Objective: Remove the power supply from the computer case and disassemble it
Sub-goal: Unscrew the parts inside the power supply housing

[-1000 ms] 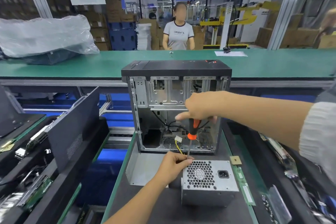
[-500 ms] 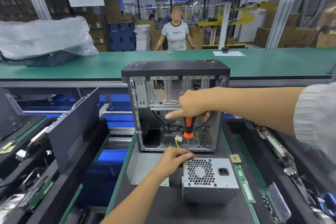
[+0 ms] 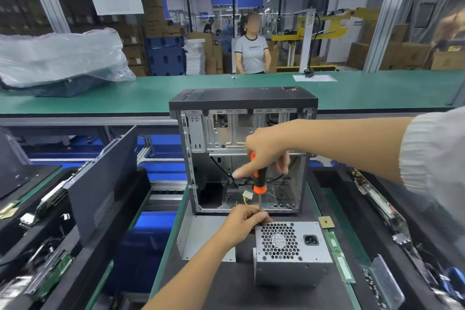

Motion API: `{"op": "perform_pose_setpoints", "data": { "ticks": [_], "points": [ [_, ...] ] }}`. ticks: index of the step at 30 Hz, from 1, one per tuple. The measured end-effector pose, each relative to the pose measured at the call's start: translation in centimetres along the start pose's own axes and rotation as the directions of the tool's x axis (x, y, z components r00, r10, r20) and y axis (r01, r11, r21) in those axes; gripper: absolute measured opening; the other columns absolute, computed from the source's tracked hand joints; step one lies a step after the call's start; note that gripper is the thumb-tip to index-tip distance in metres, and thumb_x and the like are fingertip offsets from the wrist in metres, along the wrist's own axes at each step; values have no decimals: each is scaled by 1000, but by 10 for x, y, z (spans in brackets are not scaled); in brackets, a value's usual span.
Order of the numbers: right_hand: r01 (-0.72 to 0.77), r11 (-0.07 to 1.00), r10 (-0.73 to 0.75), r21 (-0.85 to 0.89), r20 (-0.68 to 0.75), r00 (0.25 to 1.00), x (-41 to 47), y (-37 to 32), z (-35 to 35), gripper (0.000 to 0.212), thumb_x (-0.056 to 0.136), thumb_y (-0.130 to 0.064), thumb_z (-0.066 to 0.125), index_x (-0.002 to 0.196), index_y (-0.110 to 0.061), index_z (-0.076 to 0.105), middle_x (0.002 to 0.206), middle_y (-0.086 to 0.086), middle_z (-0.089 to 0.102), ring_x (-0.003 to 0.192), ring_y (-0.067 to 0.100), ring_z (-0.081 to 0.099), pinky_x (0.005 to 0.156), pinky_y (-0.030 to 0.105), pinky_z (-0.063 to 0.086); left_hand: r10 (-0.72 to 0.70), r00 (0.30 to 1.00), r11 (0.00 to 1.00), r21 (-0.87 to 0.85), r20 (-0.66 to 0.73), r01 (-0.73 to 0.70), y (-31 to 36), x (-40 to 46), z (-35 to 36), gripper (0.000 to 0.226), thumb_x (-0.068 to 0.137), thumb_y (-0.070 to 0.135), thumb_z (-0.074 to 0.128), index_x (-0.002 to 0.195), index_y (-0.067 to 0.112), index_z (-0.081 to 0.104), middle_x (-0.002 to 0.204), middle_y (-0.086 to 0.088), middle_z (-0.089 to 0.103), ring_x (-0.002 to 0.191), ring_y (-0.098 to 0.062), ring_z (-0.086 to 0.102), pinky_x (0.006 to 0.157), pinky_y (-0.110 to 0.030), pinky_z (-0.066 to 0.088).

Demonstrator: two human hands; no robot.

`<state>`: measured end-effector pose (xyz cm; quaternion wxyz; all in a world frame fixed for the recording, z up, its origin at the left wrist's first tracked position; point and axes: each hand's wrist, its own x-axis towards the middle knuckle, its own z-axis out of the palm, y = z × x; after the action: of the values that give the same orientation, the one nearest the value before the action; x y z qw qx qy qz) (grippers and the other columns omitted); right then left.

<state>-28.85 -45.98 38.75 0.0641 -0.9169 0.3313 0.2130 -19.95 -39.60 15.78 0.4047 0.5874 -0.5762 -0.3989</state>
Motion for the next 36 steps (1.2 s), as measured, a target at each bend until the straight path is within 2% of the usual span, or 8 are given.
{"op": "perform_pose_setpoints", "data": {
  "ticks": [4,10,13,16,26,29,32,36],
  "points": [
    [-106,990,105,-92,-17,994,11,-4,8,50,96,-50,46,93,-1,56,57,9,59,36,17,50,40,18,41,-8,1000,999,39,4,7,4,0,1,28,101,21,52,97,5,74,100,-5,74,87,-4,63,85,-27,52],
    [420,837,-429,-350,56,902,7,-2,1,31,86,-9,63,115,-19,61,115,0,56,101,17,51,77,26,39,-25,996,1000,-12,80,26,9,1,-4,31,104,21,44,109,3,68,109,-9,72,96,0,66,77,-11,48],
    [305,922,-307,-240,29,951,8,-1,1,47,83,-37,71,124,-19,58,102,3,65,89,21,67,73,29,54,-21,997,999,43,81,18,10,2,-5,33,104,24,45,102,5,72,106,-7,72,94,-5,65,82,-14,50],
    [-3,988,-6,-155,-56,998,8,-6,1,77,81,-74,46,91,1,60,59,9,64,46,20,66,50,28,54,-23,994,996,88,103,14,9,6,-6,33,103,27,47,98,8,73,101,-3,73,90,-5,65,85,-18,50],
    [260,862,-312,-435,-51,949,4,2,12,32,89,-28,65,118,-19,58,116,3,54,104,21,52,70,28,36,-9,987,1000,-10,163,11,7,9,-8,32,104,23,44,109,6,70,109,-5,71,103,-7,66,93,-21,50],
    [101,957,-128,-273,-85,988,0,4,9,59,84,-56,61,122,-12,52,113,9,55,83,21,65,65,29,49,-5,990,1000,30,138,0,5,11,-9,32,103,24,46,101,6,73,104,-6,73,100,-15,67,96,-32,52],
    [-120,965,86,-235,-150,985,1,1,10,72,87,-72,35,84,-2,54,76,12,56,46,23,62,46,29,43,-23,993,999,49,116,17,4,12,-9,32,102,26,49,97,6,73,102,-7,74,95,-15,68,95,-37,53],
    [45,894,-128,-445,-158,979,11,0,11,41,101,-42,38,97,-5,55,93,10,60,75,24,56,60,31,42,-11,991,1000,-17,133,13,4,11,-10,27,101,25,51,107,10,73,105,-1,75,99,-9,68,90,-27,54]
  ]
}}
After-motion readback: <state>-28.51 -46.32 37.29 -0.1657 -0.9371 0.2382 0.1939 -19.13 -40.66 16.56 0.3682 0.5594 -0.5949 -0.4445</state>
